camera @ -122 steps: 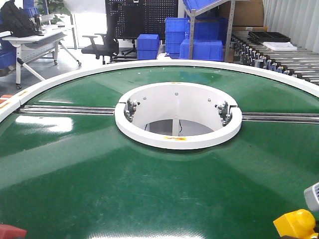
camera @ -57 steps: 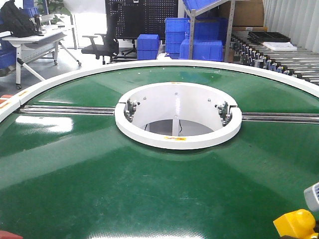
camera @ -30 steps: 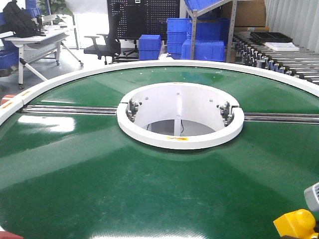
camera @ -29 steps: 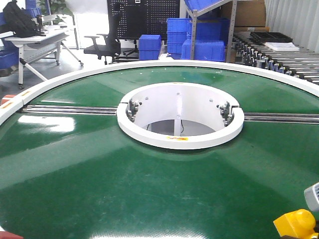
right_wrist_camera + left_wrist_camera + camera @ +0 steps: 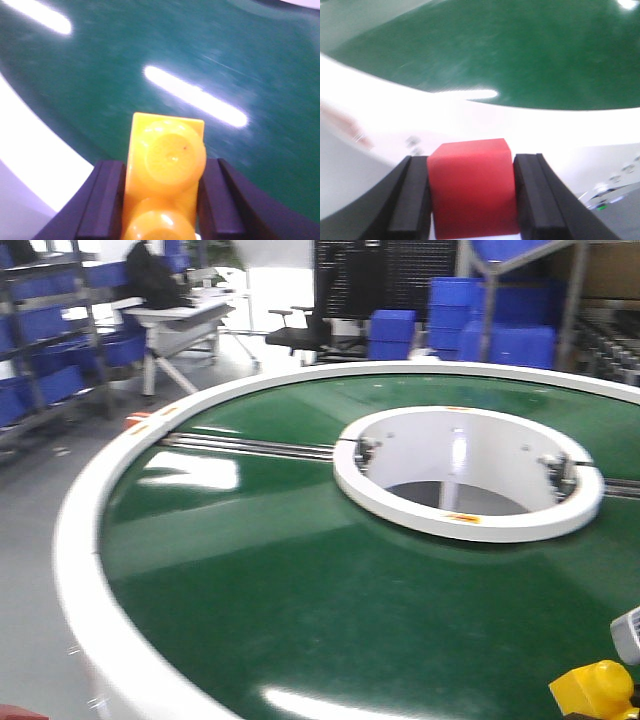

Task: Pick red and yellow blocks into blue bin
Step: 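Drive the base away from the table holding both blocks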

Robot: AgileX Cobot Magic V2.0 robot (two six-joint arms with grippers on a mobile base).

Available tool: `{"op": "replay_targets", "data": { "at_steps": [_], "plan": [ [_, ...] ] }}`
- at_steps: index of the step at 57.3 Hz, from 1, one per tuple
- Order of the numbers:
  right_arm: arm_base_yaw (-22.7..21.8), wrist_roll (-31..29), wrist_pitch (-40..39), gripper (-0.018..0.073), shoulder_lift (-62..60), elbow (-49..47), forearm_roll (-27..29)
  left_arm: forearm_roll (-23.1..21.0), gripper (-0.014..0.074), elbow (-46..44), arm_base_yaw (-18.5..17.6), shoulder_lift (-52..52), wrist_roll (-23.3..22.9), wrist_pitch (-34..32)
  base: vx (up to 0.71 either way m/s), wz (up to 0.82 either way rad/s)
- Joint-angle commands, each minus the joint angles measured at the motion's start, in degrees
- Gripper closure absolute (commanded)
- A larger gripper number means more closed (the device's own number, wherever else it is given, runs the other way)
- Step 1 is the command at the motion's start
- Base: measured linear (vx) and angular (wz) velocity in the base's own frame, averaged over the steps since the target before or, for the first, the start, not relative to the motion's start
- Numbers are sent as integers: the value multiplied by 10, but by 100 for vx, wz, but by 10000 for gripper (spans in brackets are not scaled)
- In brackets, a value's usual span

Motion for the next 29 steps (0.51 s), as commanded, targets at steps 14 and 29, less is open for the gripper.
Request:
{"op": "replay_targets", "data": {
  "at_steps": [14,29],
  "plan": [
    [0,-5,-36,328,-6,-17,-4,-7,362,-14,-3,-3,-1,-38,-10,73],
    [0,-5,-36,328,-6,-17,-4,-7,362,-14,-3,-3,-1,-38,-10,74]
  ]
}}
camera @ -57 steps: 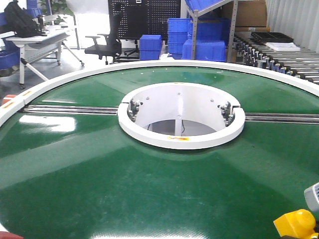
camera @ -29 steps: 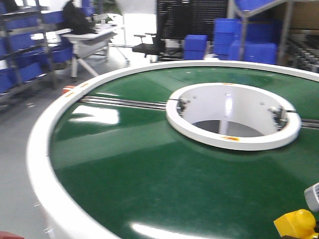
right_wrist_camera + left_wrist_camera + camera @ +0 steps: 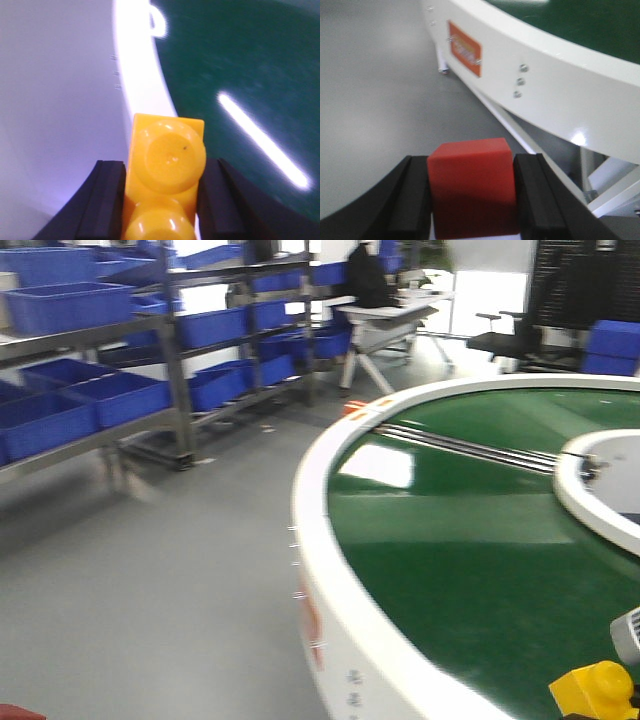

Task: Pick red and yellow blocks into blue bin
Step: 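Drive the base away from the table holding both blocks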

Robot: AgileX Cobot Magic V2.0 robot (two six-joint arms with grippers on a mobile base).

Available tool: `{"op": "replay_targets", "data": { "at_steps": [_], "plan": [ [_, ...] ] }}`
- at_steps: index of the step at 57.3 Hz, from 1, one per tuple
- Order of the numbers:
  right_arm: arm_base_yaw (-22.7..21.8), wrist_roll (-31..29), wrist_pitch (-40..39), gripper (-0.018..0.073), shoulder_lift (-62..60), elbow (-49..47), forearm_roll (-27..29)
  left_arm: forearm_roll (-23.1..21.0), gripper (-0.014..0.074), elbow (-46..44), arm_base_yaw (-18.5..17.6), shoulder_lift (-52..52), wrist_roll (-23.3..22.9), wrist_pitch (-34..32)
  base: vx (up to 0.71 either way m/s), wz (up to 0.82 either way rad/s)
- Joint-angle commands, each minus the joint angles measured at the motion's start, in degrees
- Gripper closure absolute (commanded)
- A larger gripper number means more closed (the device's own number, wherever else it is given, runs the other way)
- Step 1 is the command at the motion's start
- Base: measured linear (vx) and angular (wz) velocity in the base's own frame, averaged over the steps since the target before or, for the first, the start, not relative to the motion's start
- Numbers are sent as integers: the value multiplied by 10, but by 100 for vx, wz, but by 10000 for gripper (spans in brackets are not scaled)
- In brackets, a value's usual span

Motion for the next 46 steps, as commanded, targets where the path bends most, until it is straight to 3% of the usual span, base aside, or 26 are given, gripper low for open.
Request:
{"op": "replay_targets", "data": {
  "at_steps": [1,22,46],
  "plan": [
    [0,-5,-37,328,-6,-17,-5,-7,362,-14,-3,-3,-1,-38,-10,74],
    [0,-5,-37,328,-6,-17,-5,-7,362,-14,-3,-4,-1,-38,-7,69],
    [0,-5,-37,328,-6,-17,-5,-7,362,-14,-3,-4,-1,-38,-1,44]
  ]
}}
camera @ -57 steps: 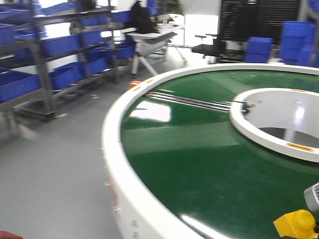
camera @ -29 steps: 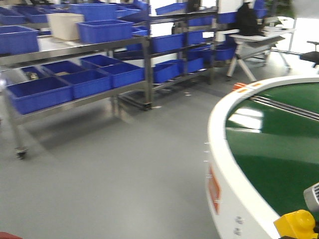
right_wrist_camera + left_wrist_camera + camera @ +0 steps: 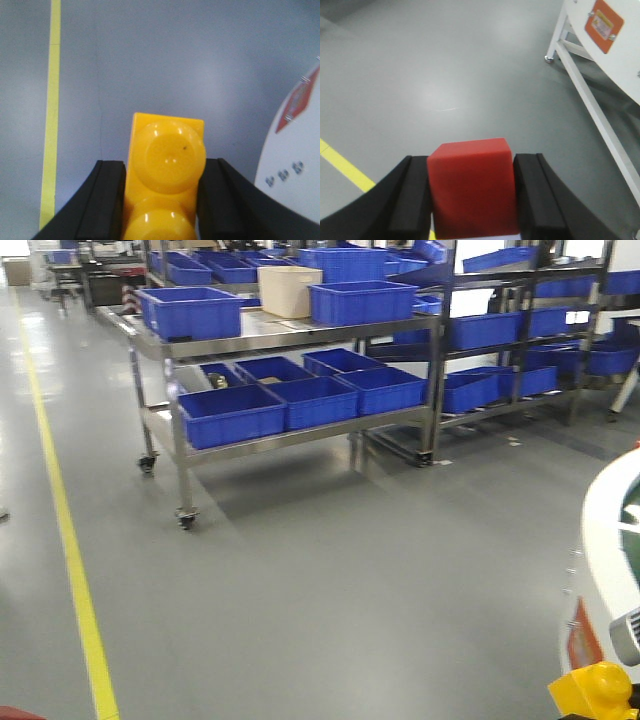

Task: Pick red and yellow blocks into blue bin
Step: 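Drive the base away from the table holding both blocks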

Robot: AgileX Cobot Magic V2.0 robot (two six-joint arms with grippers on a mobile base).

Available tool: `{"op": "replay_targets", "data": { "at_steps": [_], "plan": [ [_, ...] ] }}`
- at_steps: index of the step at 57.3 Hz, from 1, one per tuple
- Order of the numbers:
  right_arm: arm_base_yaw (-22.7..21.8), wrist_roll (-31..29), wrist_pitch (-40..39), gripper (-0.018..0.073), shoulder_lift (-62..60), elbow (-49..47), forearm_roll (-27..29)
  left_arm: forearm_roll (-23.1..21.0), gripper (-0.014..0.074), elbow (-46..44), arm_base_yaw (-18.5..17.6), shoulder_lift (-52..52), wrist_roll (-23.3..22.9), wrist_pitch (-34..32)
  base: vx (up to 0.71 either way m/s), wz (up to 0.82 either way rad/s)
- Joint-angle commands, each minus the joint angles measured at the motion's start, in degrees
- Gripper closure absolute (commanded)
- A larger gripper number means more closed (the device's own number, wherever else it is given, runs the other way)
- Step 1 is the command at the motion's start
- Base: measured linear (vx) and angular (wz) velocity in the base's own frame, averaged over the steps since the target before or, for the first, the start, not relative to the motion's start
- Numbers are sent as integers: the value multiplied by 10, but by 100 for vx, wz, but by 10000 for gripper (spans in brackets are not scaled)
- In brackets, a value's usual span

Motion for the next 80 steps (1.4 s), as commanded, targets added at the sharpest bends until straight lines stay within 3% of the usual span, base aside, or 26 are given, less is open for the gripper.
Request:
{"op": "replay_targets", "data": {
  "at_steps": [1,43,80],
  "plan": [
    [0,-5,-37,328,-6,-17,-5,-7,362,-14,-3,-4,-1,-41,2,36],
    [0,-5,-37,328,-6,-17,-5,-7,362,-14,-3,-4,-1,-41,6,28],
    [0,-5,-37,328,-6,-17,-5,-7,362,-14,-3,-4,-1,-42,21,-6]
  ]
}}
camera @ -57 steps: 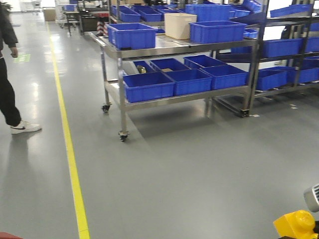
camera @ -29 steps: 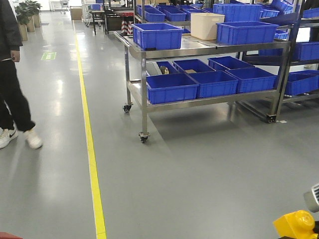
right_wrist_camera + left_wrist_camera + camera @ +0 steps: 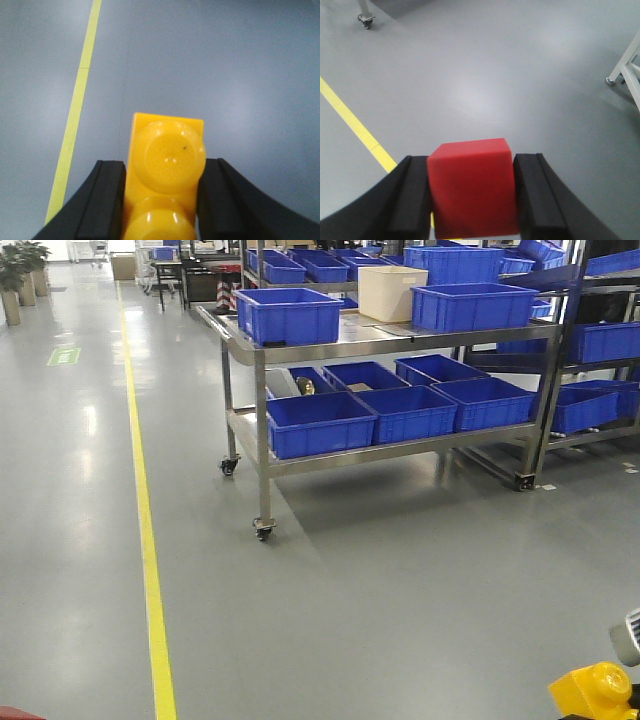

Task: Pick red and yellow blocks into blue bin
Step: 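Drive the base away from the table holding both blocks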

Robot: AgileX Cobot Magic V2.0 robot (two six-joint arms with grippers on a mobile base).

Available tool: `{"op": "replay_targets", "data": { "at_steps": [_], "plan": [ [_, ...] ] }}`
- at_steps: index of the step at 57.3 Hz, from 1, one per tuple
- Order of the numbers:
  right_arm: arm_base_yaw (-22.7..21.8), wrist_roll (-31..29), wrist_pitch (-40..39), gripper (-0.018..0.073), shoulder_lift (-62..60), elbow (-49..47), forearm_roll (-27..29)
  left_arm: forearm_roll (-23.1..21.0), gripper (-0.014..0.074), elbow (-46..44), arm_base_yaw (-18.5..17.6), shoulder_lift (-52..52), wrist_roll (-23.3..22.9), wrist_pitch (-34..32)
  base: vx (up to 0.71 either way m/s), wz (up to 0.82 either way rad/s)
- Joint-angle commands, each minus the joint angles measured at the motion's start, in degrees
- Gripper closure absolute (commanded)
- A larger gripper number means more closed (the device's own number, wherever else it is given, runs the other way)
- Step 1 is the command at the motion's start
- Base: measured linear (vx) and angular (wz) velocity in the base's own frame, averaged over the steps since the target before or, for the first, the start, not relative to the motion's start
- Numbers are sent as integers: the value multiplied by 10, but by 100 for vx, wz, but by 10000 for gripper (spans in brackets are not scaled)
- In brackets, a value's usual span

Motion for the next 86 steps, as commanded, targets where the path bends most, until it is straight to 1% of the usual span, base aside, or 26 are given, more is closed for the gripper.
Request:
{"op": "replay_targets", "data": {
  "at_steps": [1,86],
  "plan": [
    [0,-5,-37,328,-6,-17,-5,-7,362,-14,-3,-4,-1,-42,30,-14],
    [0,-5,-37,328,-6,-17,-5,-7,362,-14,-3,-3,-1,-42,38,-12]
  ]
}}
